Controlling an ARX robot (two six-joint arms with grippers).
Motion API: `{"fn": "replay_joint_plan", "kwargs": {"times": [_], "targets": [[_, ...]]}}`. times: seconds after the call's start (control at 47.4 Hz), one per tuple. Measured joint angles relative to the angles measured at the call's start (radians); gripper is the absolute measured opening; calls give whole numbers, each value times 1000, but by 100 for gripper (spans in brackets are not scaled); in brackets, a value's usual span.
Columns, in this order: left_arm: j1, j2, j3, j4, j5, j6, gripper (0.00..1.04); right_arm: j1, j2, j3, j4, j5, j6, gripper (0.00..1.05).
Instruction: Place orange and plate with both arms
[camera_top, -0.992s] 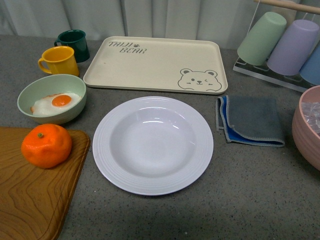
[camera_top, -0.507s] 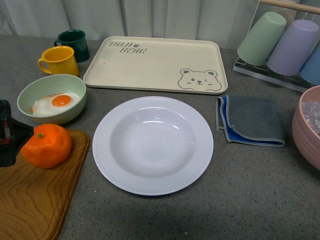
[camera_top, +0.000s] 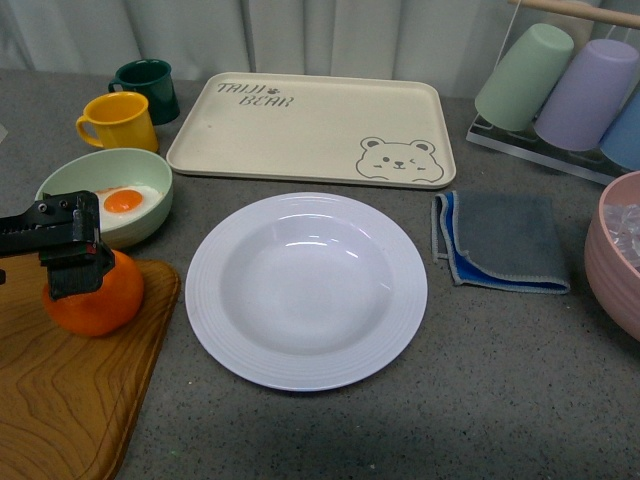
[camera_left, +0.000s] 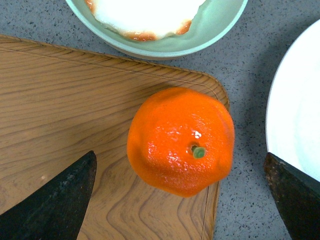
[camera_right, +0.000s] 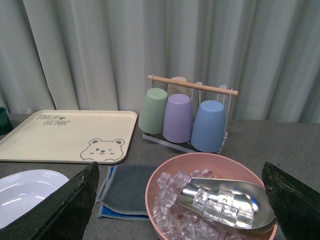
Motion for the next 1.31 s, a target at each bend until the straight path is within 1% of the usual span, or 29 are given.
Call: {"fn": "replay_joint_plan", "kwargs": {"times": [0.19,0.443,0.464,0.507,0.57,0.633,0.697,0.76,0.887,0.992,1.098,1.203,1.309], "targets": [[3,77,14,18,-31,-12,98,0,0,0,0,0,0,95],[3,114,20,10,-11,-34,98,0,0,0,0,0,0,95],[3,116,22,10,-11,-34,97,0,0,0,0,0,0,95],[3,119,26,11,-12,-37,90,0,0,0,0,0,0,95],[3,120,31,11,-14,-38,75,0,0,0,0,0,0,95],[3,120,31,12,-18,-38,64,0,0,0,0,0,0,95],[2,119,31,12,-16,-38,56,0,0,0,0,0,0,95],[-1,116,31,11,-17,-37,52,0,0,0,0,0,0,95],[-10,92,31,1,-17,-41,50,0,0,0,0,0,0,95],[-44,40,31,-11,-20,-64,48,0,0,0,0,0,0,95],[-132,-10,45,-22,-39,-103,48,0,0,0,0,0,0,95],[-204,-3,74,-23,-51,-125,48,0,0,0,0,0,0,95],[-296,31,134,-35,-79,-160,47,0,0,0,0,0,0,95]]}}
